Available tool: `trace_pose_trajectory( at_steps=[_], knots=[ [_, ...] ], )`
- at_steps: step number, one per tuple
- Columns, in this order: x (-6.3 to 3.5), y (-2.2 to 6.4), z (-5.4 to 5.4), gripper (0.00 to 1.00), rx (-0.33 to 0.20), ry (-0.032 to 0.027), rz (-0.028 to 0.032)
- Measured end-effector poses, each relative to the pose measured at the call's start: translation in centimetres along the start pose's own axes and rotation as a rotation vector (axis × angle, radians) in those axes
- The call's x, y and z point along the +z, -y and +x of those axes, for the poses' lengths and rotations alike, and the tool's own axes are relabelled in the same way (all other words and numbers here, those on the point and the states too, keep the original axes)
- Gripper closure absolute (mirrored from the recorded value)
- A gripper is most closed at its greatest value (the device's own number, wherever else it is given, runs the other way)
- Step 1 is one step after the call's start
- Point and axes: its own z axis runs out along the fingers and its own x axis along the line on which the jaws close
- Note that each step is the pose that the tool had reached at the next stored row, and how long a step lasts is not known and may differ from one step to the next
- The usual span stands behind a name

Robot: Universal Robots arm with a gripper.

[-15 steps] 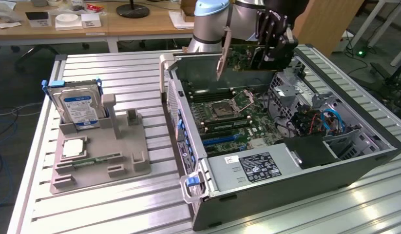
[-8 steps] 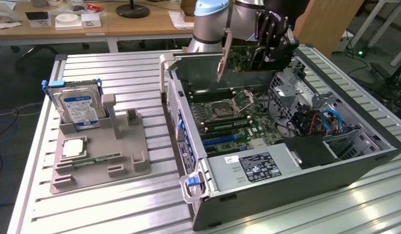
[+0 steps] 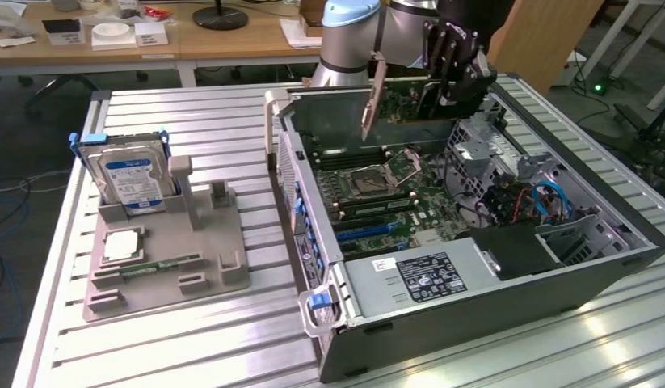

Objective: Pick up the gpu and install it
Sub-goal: 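Insert the gpu into the slot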

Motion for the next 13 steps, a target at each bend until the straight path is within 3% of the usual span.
trace_pose_trajectory(
  at_steps=[3, 6, 13],
  knots=[
    [0.31, -0.02, 0.2, 0.72, 0.000, -0.0002, 0.0056],
    [0.61, -0.02, 0.4, 0.72, -0.001, -0.0062, 0.0058],
    [1.47, -0.11, 0.5, 0.72, -0.001, -0.0133, 0.0032]
  ],
)
